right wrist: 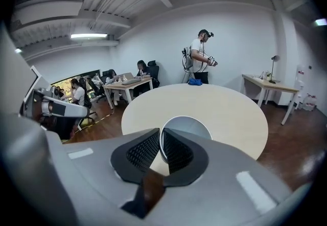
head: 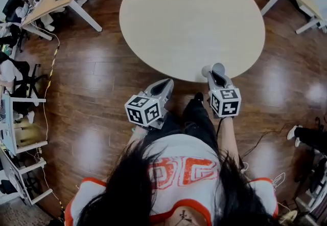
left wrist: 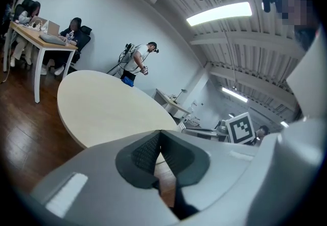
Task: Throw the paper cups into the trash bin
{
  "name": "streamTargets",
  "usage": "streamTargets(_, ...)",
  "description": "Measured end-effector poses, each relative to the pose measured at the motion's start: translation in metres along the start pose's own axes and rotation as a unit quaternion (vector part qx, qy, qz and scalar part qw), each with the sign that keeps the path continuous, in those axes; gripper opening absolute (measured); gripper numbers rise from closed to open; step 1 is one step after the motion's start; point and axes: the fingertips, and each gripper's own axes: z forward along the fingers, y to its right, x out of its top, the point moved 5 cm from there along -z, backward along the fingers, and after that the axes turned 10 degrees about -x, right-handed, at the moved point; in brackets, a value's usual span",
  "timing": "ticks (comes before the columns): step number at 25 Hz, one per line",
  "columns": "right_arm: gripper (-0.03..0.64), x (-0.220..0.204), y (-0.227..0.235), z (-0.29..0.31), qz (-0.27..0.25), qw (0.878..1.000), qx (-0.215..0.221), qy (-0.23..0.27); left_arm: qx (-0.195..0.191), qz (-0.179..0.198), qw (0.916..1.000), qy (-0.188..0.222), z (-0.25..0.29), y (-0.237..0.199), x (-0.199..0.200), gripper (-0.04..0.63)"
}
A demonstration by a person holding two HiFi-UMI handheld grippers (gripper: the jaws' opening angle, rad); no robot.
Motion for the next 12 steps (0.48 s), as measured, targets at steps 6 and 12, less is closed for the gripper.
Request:
streamTargets(6, 0.028, -0.022, -0.017, -0.031, 0.001, 1.000, -0.012, -0.007, -0.025, -0.002, 0.9996, -0.010, -0.014, 0.014, -0.018, 0.000)
streamTargets(12, 0.028, -0.031, -0.011, -0.049, -0.003, 1.000, -0.006, -0.004, -0.029, 0.004, 0.9995, -0.006, -0.011, 0.036, -0.030, 0.000)
